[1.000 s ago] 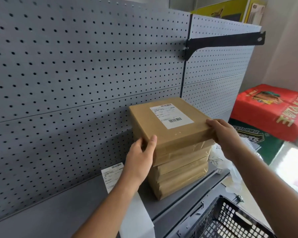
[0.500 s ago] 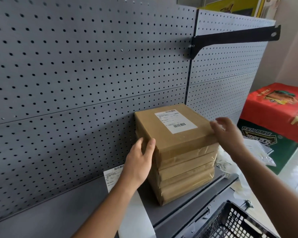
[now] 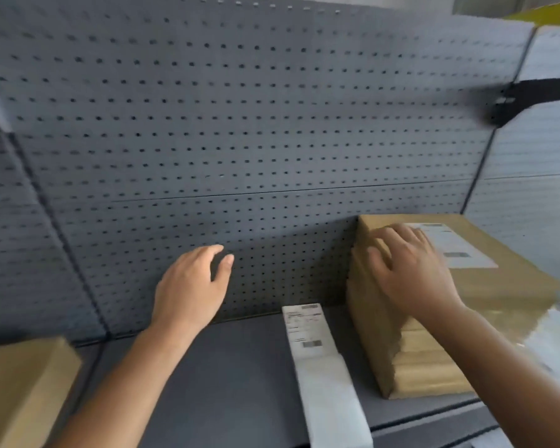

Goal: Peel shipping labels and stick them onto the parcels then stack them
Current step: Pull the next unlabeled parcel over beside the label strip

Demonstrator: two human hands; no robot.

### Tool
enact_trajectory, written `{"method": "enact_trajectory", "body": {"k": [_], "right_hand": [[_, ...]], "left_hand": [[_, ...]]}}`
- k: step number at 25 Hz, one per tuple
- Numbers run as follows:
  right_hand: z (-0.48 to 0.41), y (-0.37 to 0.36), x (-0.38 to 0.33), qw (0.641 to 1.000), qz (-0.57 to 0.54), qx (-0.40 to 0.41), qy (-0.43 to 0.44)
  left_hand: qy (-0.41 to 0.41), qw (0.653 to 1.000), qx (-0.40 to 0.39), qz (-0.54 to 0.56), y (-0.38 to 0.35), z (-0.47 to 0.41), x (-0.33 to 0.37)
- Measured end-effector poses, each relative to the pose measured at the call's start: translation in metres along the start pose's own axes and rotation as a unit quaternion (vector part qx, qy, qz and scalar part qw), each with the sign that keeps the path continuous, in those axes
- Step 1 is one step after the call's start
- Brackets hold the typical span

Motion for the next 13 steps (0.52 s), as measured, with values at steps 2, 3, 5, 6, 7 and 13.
{"method": "enact_trajectory", "body": {"k": [2,3,5,6,7,13], "right_hand": [[-0.003,-0.025,-0.043,0.999,-0.022,0.001,0.047],[-0.003,-0.038,-0.066,0.997,-0.032,0.001,0.077],[-0.001,-0.068,-0.121,0.989,-0.053,-0.011,0.138],[0.002,-0.082,-0.146,0.985,-0.064,-0.019,0.16],[0.005,-0.095,-0.174,0.981,-0.079,-0.027,0.178],[0.04,-0.156,-0.318,0.952,-0.155,-0.113,0.239]], "left_hand": [[0.052,0.998,0.017,-0.019,0.019,0.012,-0.053],[0.079,0.996,0.024,-0.028,0.027,0.019,-0.081],[0.135,0.989,0.047,-0.037,0.049,0.041,-0.142],[0.159,0.985,0.057,-0.038,0.06,0.053,-0.17],[0.185,0.98,0.066,-0.041,0.073,0.068,-0.197],[0.332,0.933,0.063,-0.125,0.139,0.153,-0.317]]}}
Point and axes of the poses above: each hand's wrist, its own z-axis away from the middle knuckle, its own y-axis out of the back of the hand, x = y × z, the point moved 5 cm from there along -z, towards the middle knuckle, and after that the axes turned 1 degree about -x, right-handed, at the moved point
